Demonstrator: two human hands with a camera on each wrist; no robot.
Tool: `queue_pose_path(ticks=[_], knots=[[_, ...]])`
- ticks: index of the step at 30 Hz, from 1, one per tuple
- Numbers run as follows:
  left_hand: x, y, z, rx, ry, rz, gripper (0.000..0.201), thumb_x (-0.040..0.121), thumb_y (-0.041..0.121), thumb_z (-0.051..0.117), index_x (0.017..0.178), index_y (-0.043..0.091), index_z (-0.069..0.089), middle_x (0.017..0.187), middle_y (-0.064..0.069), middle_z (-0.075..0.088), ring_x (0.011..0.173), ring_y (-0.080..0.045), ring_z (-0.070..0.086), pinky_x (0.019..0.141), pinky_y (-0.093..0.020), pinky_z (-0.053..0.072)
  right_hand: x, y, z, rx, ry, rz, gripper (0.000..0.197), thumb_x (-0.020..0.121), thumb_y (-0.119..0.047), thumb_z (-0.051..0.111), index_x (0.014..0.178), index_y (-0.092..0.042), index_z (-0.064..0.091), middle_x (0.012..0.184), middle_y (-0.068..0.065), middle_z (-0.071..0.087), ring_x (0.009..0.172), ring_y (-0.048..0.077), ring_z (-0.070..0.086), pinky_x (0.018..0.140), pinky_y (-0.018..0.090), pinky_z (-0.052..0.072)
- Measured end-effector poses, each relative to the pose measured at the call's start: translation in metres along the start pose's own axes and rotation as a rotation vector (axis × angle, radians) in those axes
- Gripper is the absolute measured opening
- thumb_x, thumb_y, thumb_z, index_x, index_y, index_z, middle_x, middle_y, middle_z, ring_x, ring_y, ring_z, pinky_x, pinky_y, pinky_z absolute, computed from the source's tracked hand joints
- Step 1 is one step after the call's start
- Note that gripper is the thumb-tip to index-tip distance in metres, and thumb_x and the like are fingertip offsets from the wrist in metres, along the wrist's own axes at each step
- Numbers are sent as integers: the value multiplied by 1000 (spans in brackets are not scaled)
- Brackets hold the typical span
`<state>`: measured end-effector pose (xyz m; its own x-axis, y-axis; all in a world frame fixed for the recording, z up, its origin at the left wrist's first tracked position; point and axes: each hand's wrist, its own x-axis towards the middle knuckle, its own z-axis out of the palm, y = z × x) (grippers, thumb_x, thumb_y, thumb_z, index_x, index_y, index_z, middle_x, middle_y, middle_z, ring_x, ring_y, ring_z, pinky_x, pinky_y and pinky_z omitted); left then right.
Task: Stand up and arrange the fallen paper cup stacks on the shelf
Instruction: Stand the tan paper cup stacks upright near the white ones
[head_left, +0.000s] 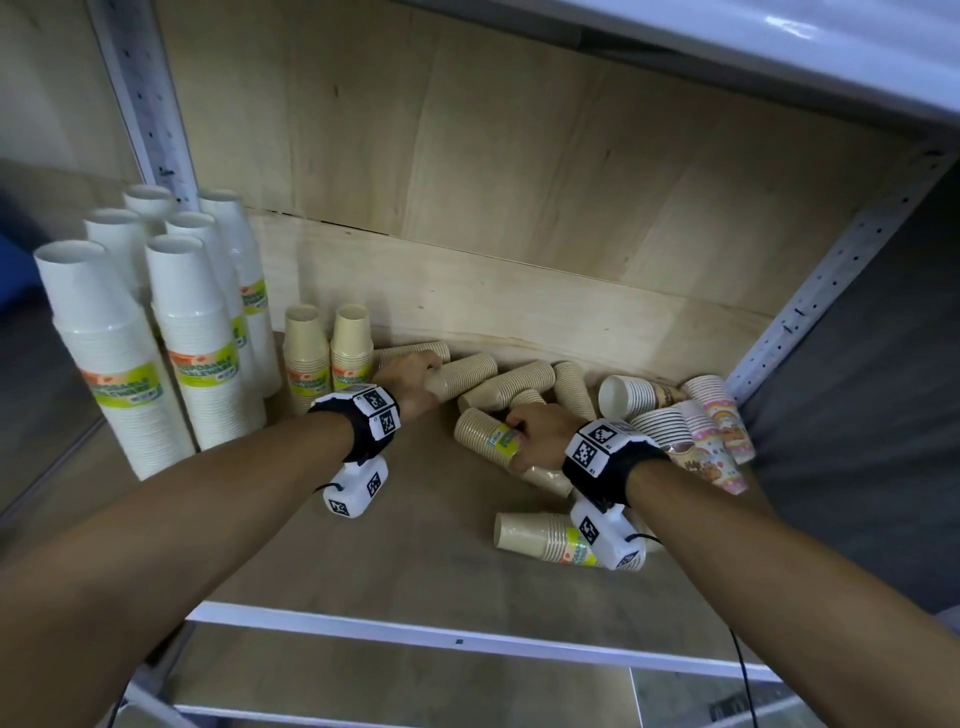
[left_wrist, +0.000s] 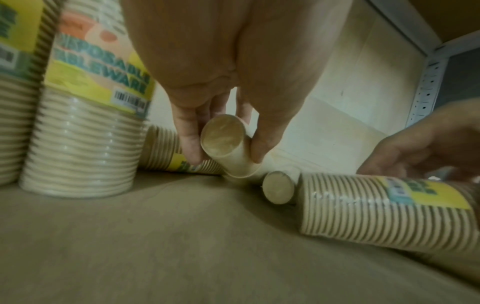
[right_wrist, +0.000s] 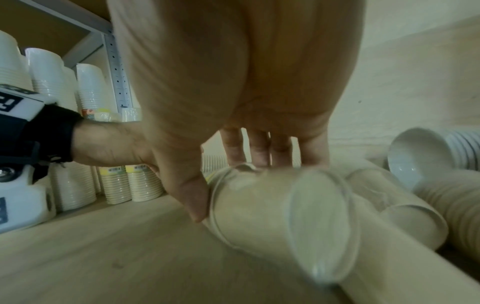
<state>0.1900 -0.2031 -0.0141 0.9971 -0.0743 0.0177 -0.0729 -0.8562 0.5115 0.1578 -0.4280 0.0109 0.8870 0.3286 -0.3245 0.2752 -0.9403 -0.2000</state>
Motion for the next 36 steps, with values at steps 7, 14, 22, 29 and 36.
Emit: queue_pose_path(ticks=[7, 14, 22, 29, 36], knots=[[-11, 11, -29, 52, 68, -41, 51, 82, 19, 65, 131, 24, 53, 132, -9, 57, 119, -29, 55, 92, -31, 45, -2, -15, -28, 27, 117, 6, 49, 73, -38, 74, 116, -18, 62, 113, 2, 63, 100, 21, 61, 84, 34, 53], [-31, 33, -66, 106, 72, -3, 35, 83, 9, 62, 116, 21, 62, 114, -5, 59, 106, -25, 58, 79, -25, 43, -5, -36, -50, 15, 175, -51, 55, 74, -34, 81, 122, -17, 60, 116, 2, 58, 95, 19, 56, 74, 27, 45], [-54, 54, -89, 179, -58, 17, 35, 81, 13, 70, 112, 22, 56, 111, -3, 57, 98, -23, 60, 86, -36, 55, -9, -70, -58, 28, 276, -92, 37, 76, -18, 79, 111, -13, 67, 114, 8, 64, 103, 26, 64, 78, 27, 49], [-69, 71, -90, 241, -110, 93, 35, 81, 10, 71, 115, 12, 60, 115, -5, 58, 99, -21, 58, 74, -28, 48, -13, -92, -57, 18, 263, -138, 43, 75, -18, 79, 116, -13, 65, 109, 5, 65, 100, 22, 64, 71, 25, 45], [-75, 70, -90, 203, -85, 84, 35, 87, 13, 65, 121, 17, 60, 125, -5, 55, 107, -21, 56, 77, -26, 43, -25, -89, -52, 56, 337, -94, 35, 78, -31, 73, 106, -11, 64, 101, 6, 65, 93, 24, 64, 72, 29, 51]])
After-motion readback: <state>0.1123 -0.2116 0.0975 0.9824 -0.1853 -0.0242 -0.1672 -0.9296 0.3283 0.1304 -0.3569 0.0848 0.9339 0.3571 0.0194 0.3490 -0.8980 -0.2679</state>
